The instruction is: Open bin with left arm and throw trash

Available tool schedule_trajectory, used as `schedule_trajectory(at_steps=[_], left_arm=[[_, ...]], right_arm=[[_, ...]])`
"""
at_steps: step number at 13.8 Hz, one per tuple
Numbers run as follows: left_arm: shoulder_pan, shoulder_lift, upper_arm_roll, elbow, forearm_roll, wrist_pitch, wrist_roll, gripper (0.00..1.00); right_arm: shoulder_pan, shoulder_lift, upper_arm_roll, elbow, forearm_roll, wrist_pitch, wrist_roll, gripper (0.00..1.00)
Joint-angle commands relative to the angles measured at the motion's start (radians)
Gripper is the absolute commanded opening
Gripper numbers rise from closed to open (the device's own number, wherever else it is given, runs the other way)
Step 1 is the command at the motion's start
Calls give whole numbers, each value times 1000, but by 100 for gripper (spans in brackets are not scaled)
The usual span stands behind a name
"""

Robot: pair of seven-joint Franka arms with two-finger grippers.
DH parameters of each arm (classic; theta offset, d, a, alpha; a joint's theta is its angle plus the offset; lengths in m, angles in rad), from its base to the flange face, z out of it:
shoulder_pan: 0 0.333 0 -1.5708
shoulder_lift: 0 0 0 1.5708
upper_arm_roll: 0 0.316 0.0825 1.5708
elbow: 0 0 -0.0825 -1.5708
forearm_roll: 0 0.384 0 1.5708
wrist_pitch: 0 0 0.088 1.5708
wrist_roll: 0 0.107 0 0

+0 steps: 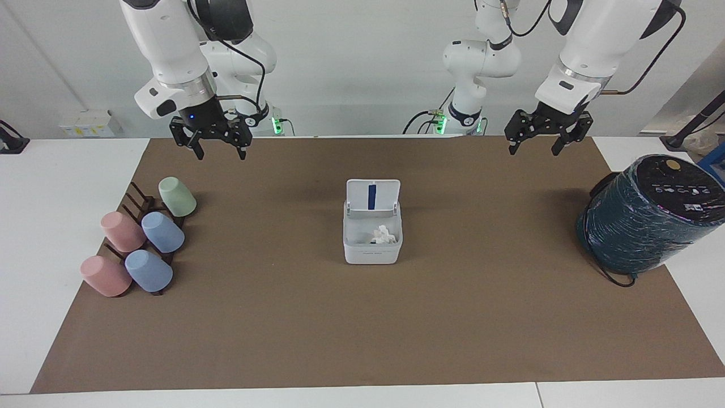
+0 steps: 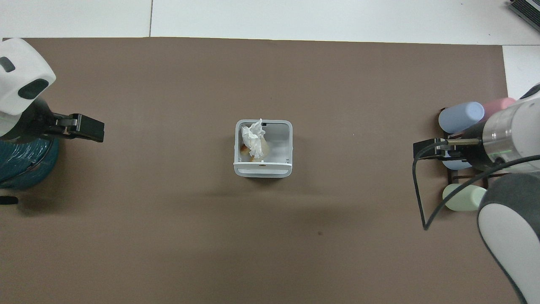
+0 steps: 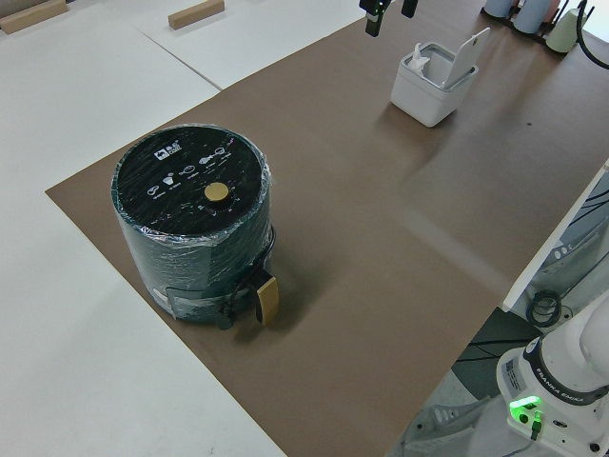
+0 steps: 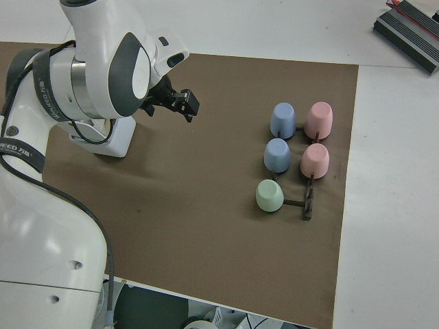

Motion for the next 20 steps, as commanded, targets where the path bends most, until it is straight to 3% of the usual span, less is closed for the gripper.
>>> schedule_trajectory(at_steps=[1,4,8,20], left_arm=[[1,-36,-1,-44,22,22,1,100],[1,-36,-1,-44,22,22,-1,100],[1,-36,-1,-44,22,22,-1,100],[1,-36,-1,-44,22,30,6,100]], right_arm=[[-23,50,12,76,-68,-43,-62,100],[-46,80,0,116,-59,-59,-67,100],[-42,51,-2,57,-19,-48,-63,100],[-57,51,-2,57,-19,-43,-67,100]])
